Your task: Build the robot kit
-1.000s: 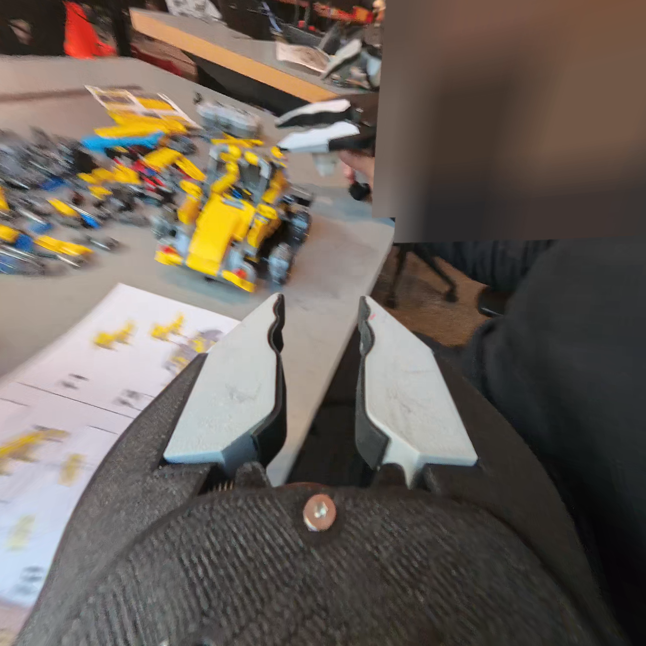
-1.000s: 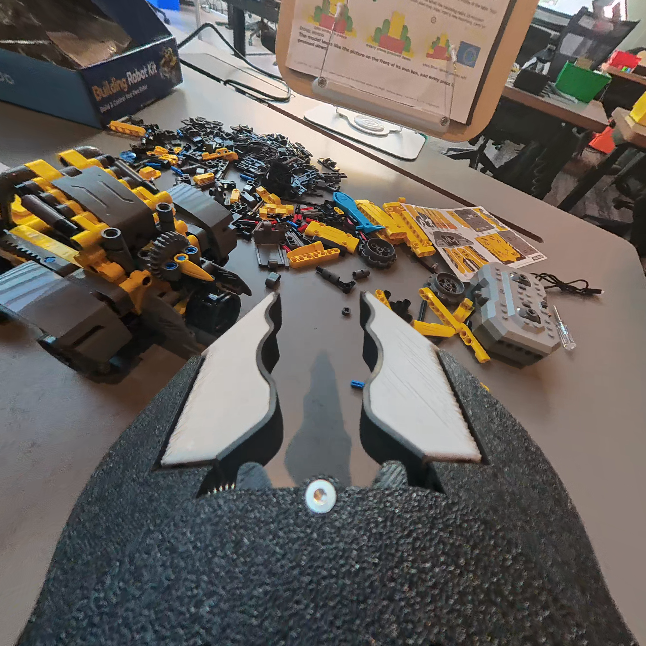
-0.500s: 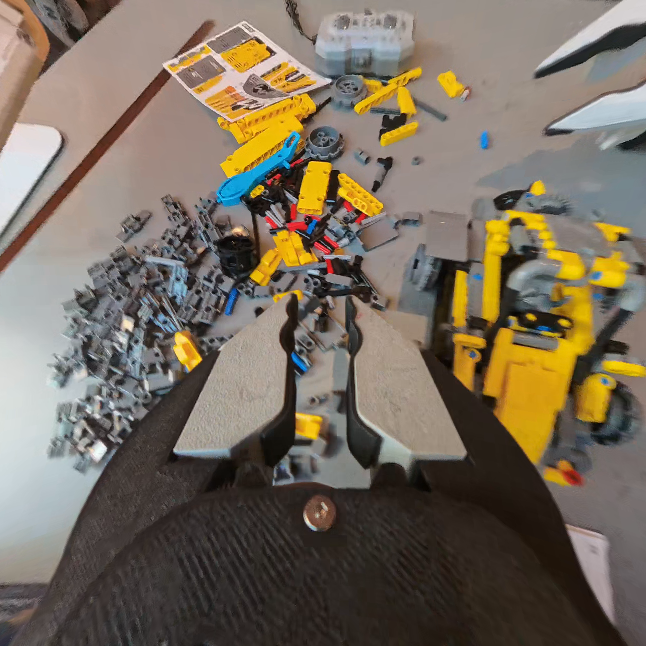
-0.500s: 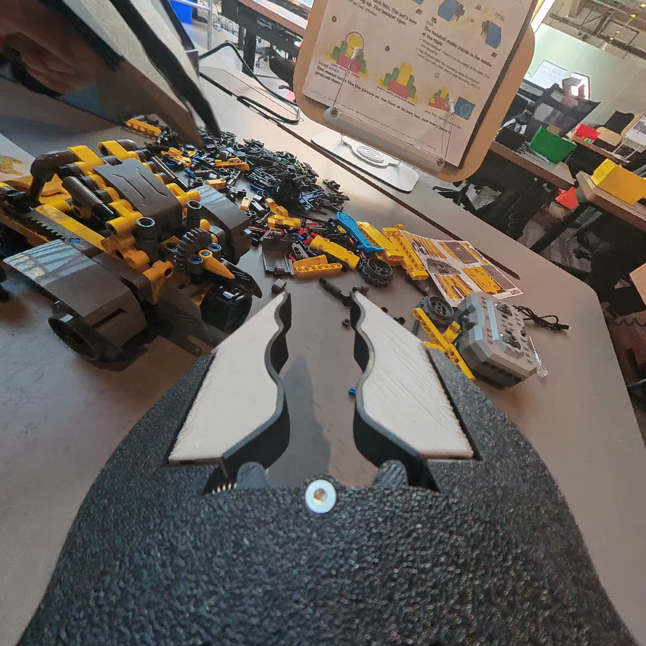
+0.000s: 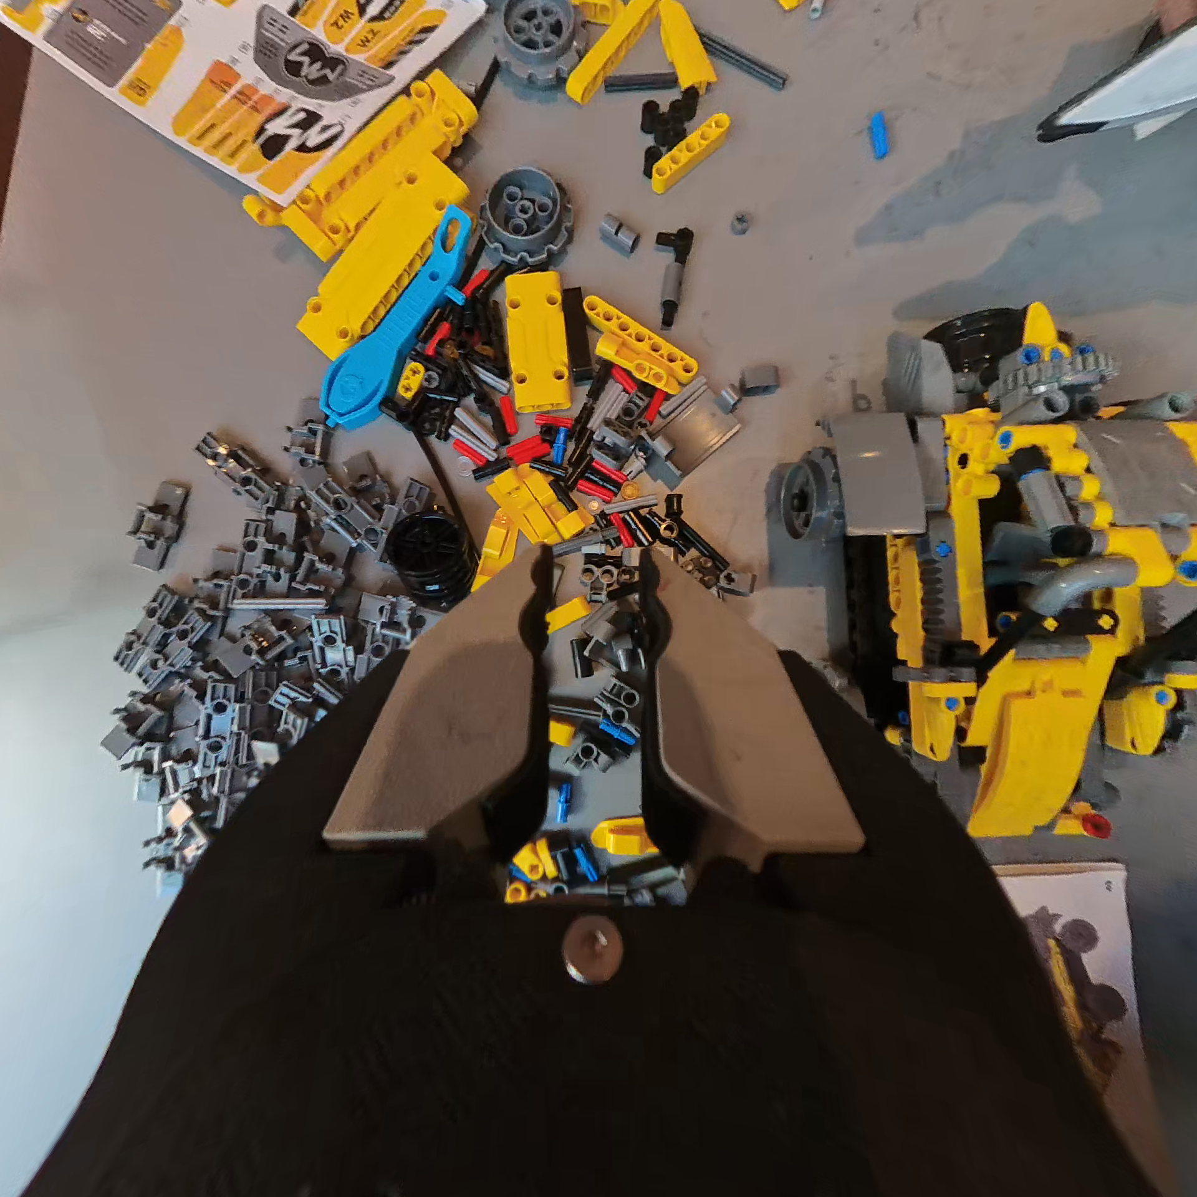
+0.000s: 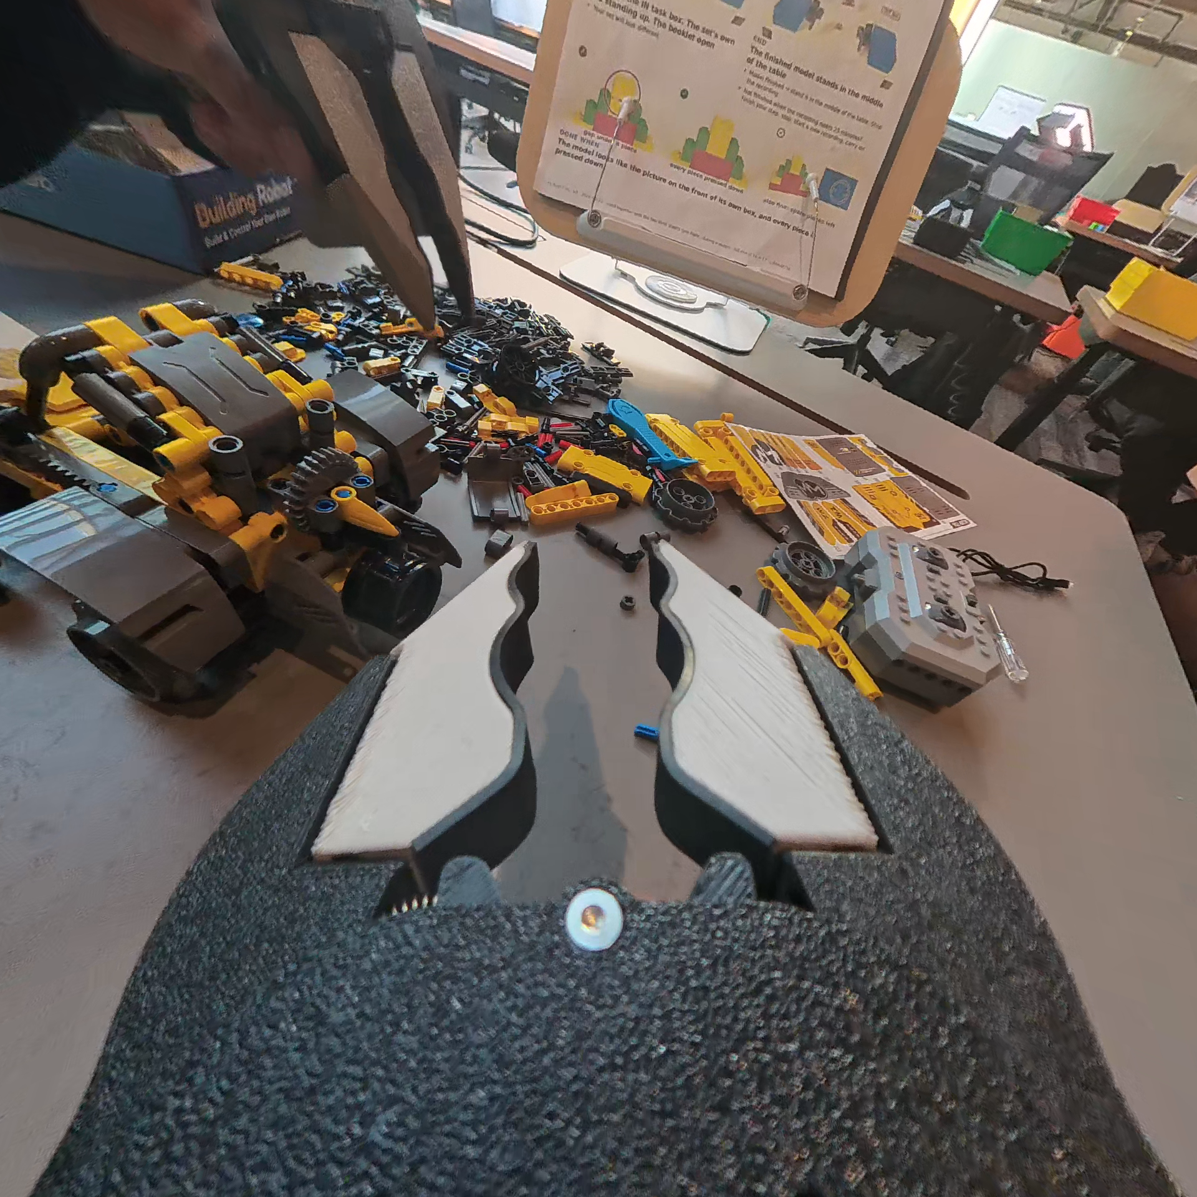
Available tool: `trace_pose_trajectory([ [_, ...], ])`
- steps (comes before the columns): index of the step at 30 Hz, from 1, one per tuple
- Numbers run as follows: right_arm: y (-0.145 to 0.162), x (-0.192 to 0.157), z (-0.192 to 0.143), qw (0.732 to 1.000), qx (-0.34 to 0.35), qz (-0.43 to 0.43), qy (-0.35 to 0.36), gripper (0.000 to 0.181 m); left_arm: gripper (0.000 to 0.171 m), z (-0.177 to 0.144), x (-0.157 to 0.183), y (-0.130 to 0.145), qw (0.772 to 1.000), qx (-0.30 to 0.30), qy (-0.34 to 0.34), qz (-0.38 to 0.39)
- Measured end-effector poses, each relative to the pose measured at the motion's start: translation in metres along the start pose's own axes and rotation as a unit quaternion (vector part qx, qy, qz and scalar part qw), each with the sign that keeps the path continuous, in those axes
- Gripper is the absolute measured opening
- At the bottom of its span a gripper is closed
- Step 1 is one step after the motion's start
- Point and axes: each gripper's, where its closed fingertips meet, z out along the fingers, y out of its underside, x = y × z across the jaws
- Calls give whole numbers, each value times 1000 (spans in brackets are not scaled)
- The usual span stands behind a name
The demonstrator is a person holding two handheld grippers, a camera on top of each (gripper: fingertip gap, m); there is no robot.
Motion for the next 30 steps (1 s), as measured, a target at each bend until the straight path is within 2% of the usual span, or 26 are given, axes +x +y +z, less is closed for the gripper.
trace_pose_trajectory([
  [3, 0, 4, -1, 1000, 2, 7, 7, 33, 24, -8, -7, 0, 999, 14, -28, -2],
  [6, 1, 5, 0, 1000, -1, 8, 10, 33, 24, -8, -8, 1, 999, 29, -29, -7],
  [13, 3, 7, 2, 1000, -12, -2, 27, 35, 25, 4, -11, 15, 998, -29, -61, 12],
  [16, 6, 11, 4, 999, -21, 1, 39, 37, 26, 2, -13, 17, 997, -33, -67, 12],
  [21, 10, 15, 6, 998, -36, 0, 55, 40, 25, -8, -12, 8, 998, -1, -58, -2],
  [26, 16, 19, 8, 996, -56, -10, 71, 41, 26, -12, -18, 15, 997, -17, -74, -4],
  [30, 20, 19, 10, 994, -70, -19, 78, 41, 26, -11, -20, 20, 997, -28, -69, -37],
])
